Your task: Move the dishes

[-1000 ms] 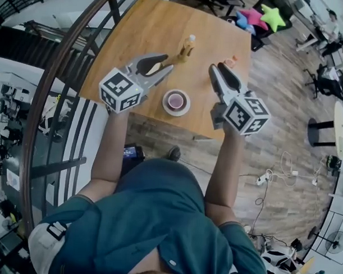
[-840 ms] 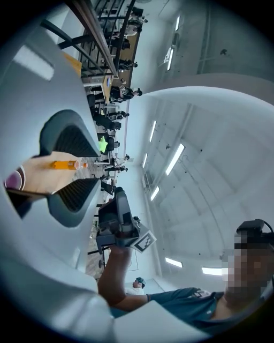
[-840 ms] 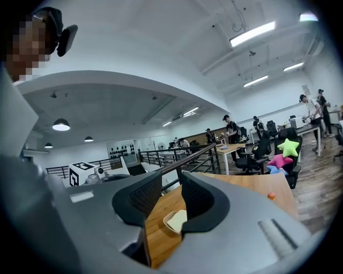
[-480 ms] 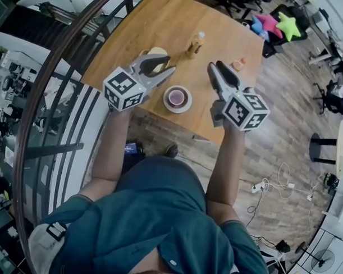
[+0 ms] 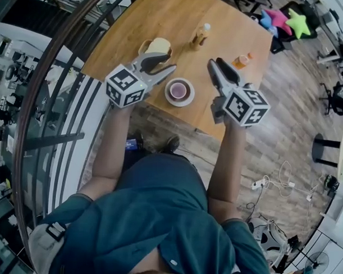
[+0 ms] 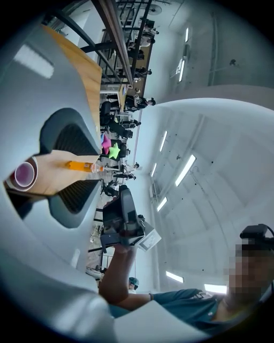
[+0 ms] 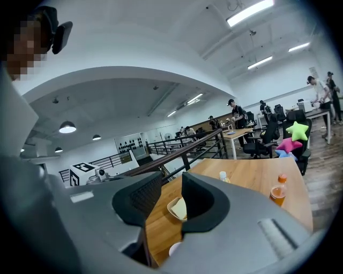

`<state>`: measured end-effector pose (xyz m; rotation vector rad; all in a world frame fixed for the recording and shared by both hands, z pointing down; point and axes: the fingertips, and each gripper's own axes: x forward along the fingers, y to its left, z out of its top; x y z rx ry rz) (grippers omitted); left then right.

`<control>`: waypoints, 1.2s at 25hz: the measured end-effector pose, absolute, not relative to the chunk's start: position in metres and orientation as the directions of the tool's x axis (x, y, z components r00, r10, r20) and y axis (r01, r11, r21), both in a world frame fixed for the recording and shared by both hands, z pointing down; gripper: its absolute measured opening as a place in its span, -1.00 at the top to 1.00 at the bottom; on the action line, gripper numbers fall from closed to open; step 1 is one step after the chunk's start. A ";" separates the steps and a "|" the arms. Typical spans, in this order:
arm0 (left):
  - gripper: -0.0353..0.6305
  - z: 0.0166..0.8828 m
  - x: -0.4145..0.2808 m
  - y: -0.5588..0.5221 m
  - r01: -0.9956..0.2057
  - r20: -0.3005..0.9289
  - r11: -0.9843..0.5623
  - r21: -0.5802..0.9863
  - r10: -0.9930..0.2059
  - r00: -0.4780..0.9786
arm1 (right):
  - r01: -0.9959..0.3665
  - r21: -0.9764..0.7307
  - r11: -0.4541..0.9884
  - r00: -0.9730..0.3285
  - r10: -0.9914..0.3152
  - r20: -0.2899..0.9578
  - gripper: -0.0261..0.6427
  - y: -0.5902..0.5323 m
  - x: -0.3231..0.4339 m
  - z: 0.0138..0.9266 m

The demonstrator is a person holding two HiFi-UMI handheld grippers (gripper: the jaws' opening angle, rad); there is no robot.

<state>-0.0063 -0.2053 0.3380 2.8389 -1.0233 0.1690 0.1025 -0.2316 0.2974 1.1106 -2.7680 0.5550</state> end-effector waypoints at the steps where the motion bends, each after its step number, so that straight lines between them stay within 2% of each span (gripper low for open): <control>1: 0.50 0.342 -0.006 -0.205 -0.641 0.150 -0.763 0.080 -0.627 0.765 | -0.685 -0.299 0.665 -0.728 -0.643 0.237 0.62 -0.232 0.102 0.301; 16: 0.45 0.405 -0.009 -0.210 -0.657 0.233 -0.733 0.176 -0.618 0.751 | -0.674 -0.364 0.642 -0.738 -0.595 0.318 0.62 -0.241 0.095 0.356; 30: 0.33 0.464 -0.001 -0.204 -0.640 0.321 -0.733 0.233 -0.563 0.762 | -0.669 -0.430 0.606 -0.743 -0.550 0.382 0.62 -0.241 0.088 0.411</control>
